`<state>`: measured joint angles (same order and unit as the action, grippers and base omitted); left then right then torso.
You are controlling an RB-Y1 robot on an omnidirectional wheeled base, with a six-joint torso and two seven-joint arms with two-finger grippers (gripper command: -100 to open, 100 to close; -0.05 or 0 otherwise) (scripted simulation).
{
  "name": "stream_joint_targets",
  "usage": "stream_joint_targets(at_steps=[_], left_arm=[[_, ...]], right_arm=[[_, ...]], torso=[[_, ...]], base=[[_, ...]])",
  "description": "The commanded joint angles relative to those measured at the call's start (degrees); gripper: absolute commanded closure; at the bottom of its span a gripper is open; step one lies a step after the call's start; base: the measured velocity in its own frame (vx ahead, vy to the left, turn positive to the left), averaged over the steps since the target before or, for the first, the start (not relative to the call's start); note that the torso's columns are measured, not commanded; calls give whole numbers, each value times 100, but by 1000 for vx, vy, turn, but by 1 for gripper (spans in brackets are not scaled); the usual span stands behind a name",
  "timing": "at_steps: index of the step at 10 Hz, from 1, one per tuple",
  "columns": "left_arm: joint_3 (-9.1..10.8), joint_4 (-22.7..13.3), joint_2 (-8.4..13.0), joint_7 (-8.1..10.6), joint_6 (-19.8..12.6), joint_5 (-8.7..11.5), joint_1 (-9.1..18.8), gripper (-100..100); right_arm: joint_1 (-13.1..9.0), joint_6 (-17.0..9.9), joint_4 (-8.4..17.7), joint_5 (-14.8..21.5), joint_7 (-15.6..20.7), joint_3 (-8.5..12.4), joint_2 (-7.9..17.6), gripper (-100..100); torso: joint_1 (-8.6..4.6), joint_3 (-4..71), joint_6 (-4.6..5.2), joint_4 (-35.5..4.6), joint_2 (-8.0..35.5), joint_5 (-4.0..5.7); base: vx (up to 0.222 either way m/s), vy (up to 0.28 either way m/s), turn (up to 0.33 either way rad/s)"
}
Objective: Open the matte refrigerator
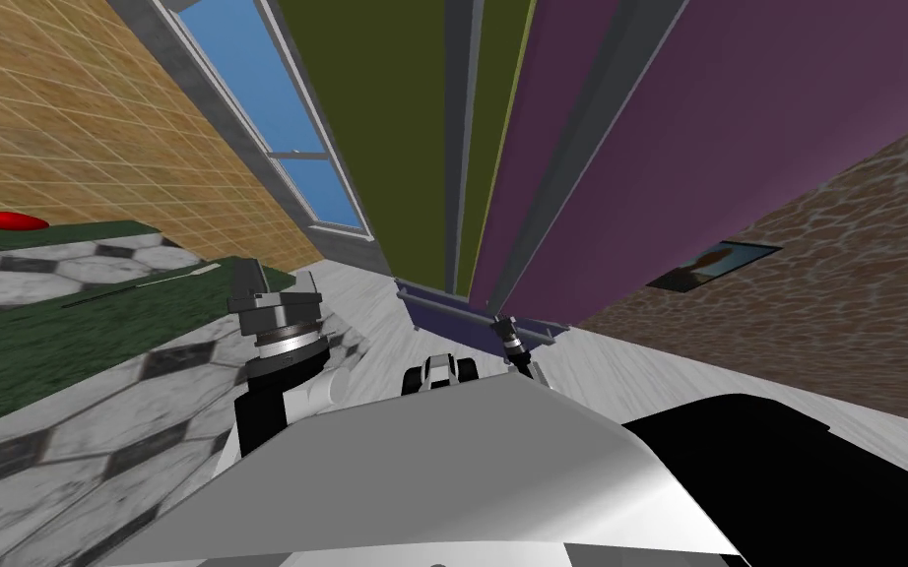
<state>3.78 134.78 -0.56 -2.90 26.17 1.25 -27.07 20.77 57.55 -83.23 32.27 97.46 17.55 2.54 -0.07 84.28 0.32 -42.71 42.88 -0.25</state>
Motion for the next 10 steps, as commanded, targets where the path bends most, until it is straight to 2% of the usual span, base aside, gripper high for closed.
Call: stream_joint_targets(at_steps=[1,4,5,6,7,10], left_arm=[[0,0,0,0,0,0,0,0],[0,0,0,0,0,0,-1,0],[0,0,0,0,0,0,-1,0],[0,0,-1,0,0,0,-2,0],[0,1,0,0,0,0,-1,0],[1,0,0,0,0,0,-2,0]], right_arm=[[-43,123,-87,48,-236,-146,202,100],[-75,225,-133,131,-498,-349,427,100],[-44,178,-34,153,-407,-344,361,100],[-26,326,-28,227,-540,-512,474,100],[-26,326,-28,227,-540,-512,474,100],[-42,540,-67,302,-716,-719,640,100]], torso=[[-3,15,-1,-2,-18,-3],[4,13,-2,-3,-15,-3],[15,8,-9,-9,-5,-7],[25,28,-13,-2,-45,-9],[-11,37,-25,-1,-52,-2],[-6,7,-5,-9,-4,0]], base=[[-211,-129,93],[-221,-97,99],[-107,-26,34],[-101,-127,154],[-134,-151,131],[-152,-130,93]])
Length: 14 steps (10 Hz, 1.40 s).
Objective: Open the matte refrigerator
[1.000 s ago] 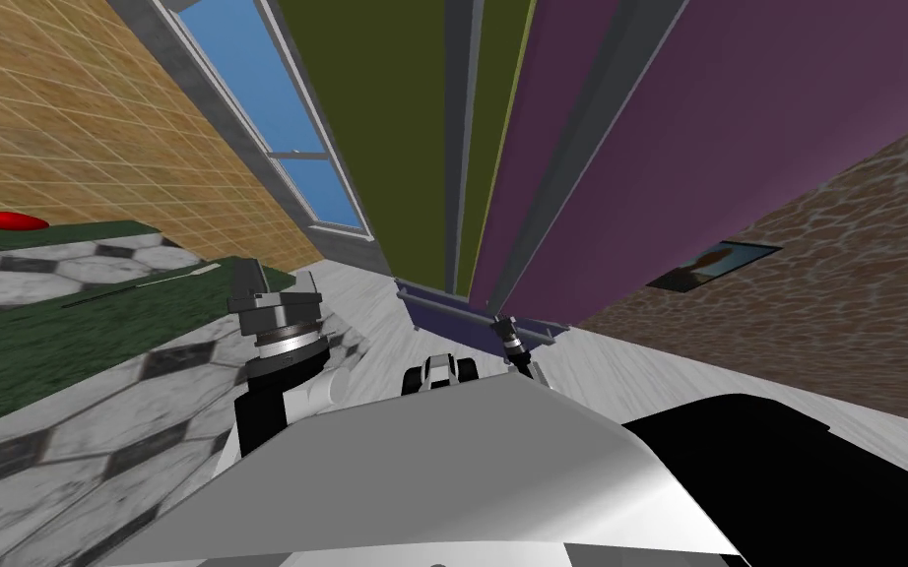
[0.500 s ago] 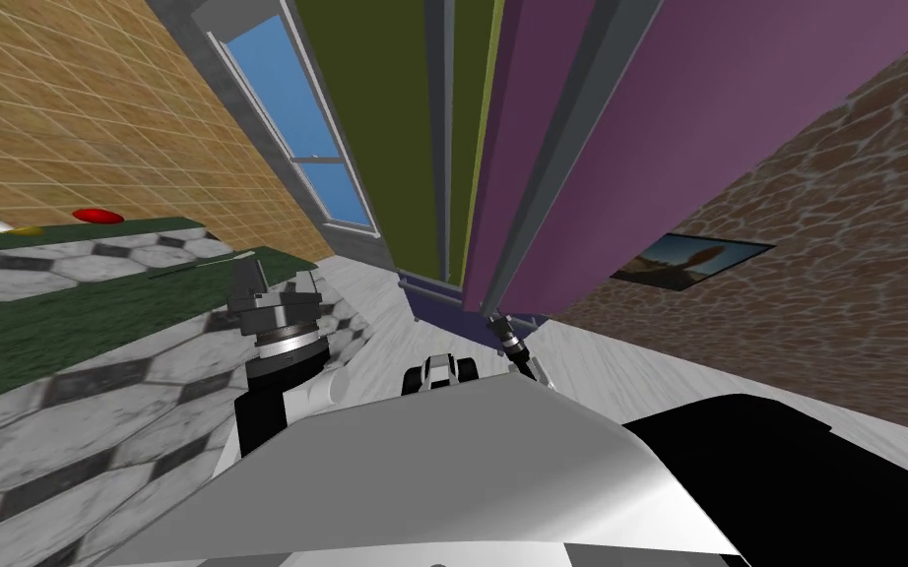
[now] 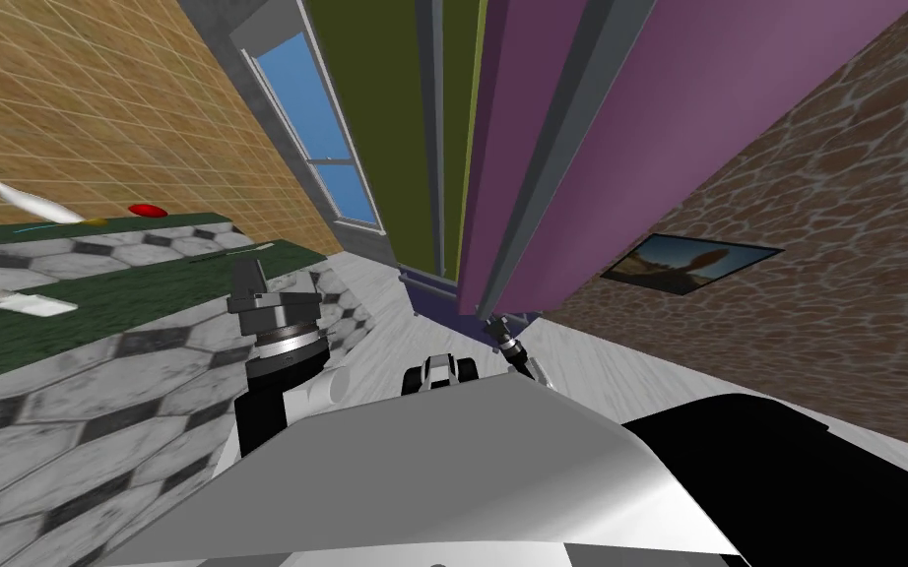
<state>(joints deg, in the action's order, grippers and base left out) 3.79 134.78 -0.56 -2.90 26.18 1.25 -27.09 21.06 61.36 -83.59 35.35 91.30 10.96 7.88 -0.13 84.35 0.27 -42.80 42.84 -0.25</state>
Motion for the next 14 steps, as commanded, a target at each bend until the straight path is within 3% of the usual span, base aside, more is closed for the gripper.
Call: stream_joint_targets(at_steps=[1,5,6,7,11,14], left_arm=[[0,0,0,0,0,0,0,0],[0,0,0,0,0,0,0,0],[0,0,0,0,0,0,0,0],[0,0,-1,0,0,0,-1,0],[1,0,1,0,0,0,-1,0],[1,0,0,0,0,0,-1,0]], right_arm=[[-77,231,-44,19,-159,-128,161,100],[-98,517,-96,118,-394,-404,382,100],[-69,472,2,134,-334,-393,350,100],[-26,664,-14,203,-438,-549,457,100],[5,997,-100,296,-627,-805,651,100],[28,1247,-164,365,-769,-997,797,100]], torso=[[4,0,-2,-1,2,-1],[-7,15,-2,9,-24,6],[6,17,-7,10,-28,5],[34,36,-14,18,-64,0],[-35,9,5,10,-16,15],[1,34,-14,22,-55,11]], base=[[-181,-181,114],[-171,-187,107],[-88,-60,29],[-85,-137,128],[-129,-224,135],[-107,-172,98]])
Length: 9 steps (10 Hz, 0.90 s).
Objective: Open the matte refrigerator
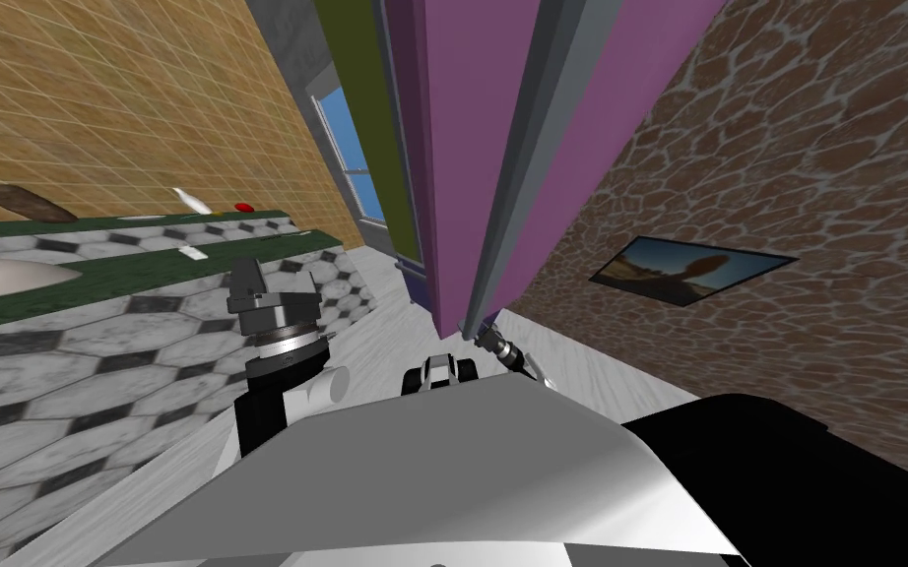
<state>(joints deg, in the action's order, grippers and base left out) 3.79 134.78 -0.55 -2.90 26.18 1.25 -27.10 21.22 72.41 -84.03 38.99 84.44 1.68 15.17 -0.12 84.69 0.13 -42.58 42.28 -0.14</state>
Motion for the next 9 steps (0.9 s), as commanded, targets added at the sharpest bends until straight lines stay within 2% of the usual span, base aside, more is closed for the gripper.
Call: stream_joint_targets(at_steps=[1,3,7,9], left_arm=[[0,0,0,0,0,0,-1,0],[-1,1,-2,0,0,0,-1,0],[-1,1,-2,0,1,0,-1,0],[-1,1,-1,0,1,0,-1,0]], right_arm=[[-40,-35,-158,-26,-248,16,181,-100],[-120,-168,-300,-67,-456,78,300,-100],[-280,-432,-584,-149,-873,201,537,-100],[-280,-432,-584,-149,-873,201,537,-100]], torso=[[10,4,-3,-3,-1,-3],[74,6,-27,21,-21,-9],[49,29,-62,-24,8,-30],[56,33,-65,-43,20,-34]], base=[[-66,-45,10],[-50,59,-38],[-45,46,-17],[-17,10,0]])
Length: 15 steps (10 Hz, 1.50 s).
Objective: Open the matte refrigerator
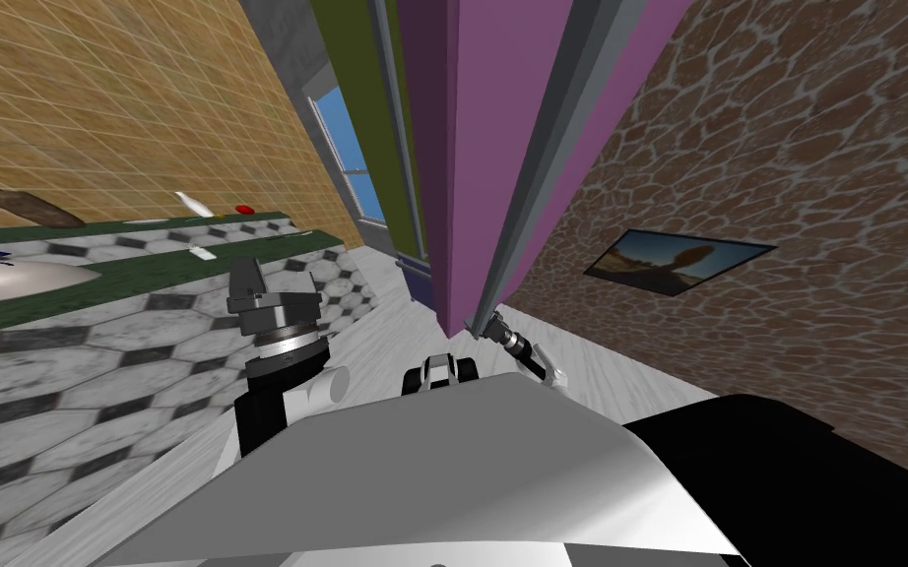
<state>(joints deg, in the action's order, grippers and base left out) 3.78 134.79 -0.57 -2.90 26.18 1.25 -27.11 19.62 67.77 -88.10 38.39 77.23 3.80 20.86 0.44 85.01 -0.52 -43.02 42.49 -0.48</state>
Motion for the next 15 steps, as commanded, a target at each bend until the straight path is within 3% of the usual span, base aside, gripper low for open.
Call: stream_joint_targets(at_steps=[1,15], left_arm=[[0,0,0,0,0,0,0,0],[0,0,0,0,0,0,0,0]], right_arm=[[-120,32,-178,-90,-152,-11,-32,-100],[-161,-34,-249,-110,-256,20,27,-100]], torso=[[5,4,-6,-1,-6,0],[8,10,-6,-18,5,-9]], base=[[0,0,0],[-3,3,0]])
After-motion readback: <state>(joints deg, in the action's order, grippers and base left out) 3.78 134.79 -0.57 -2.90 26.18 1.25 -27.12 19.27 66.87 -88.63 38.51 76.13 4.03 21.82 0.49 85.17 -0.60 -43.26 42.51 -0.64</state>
